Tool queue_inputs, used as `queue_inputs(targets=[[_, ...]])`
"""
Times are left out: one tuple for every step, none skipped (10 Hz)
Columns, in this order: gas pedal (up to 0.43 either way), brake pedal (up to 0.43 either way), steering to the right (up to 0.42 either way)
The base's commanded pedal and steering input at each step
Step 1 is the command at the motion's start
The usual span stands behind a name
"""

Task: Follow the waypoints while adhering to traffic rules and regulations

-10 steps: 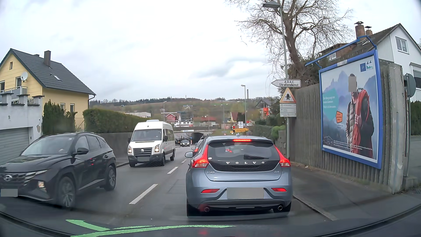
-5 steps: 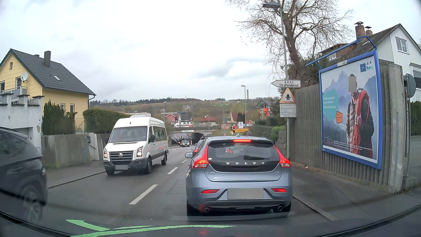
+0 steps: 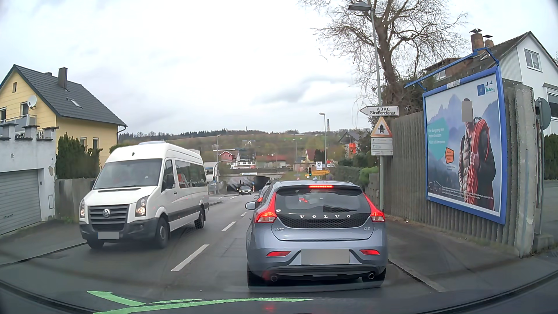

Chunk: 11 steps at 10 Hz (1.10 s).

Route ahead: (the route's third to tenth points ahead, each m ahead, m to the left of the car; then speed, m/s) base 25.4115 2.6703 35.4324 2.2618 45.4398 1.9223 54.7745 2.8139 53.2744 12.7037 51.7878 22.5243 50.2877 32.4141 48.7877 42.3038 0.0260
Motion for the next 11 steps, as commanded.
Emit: queue_inputs(targets=[[0.000,0.293,-0.006],[0.000,0.299,-0.006],[0.000,0.299,-0.006],[0.000,0.299,-0.006],[0.000,0.299,-0.006],[0.000,0.299,-0.006],[0.000,0.299,-0.006],[0.000,0.299,-0.006],[0.000,0.299,-0.006],[0.000,0.299,-0.006],[0.000,0.299,-0.006]])
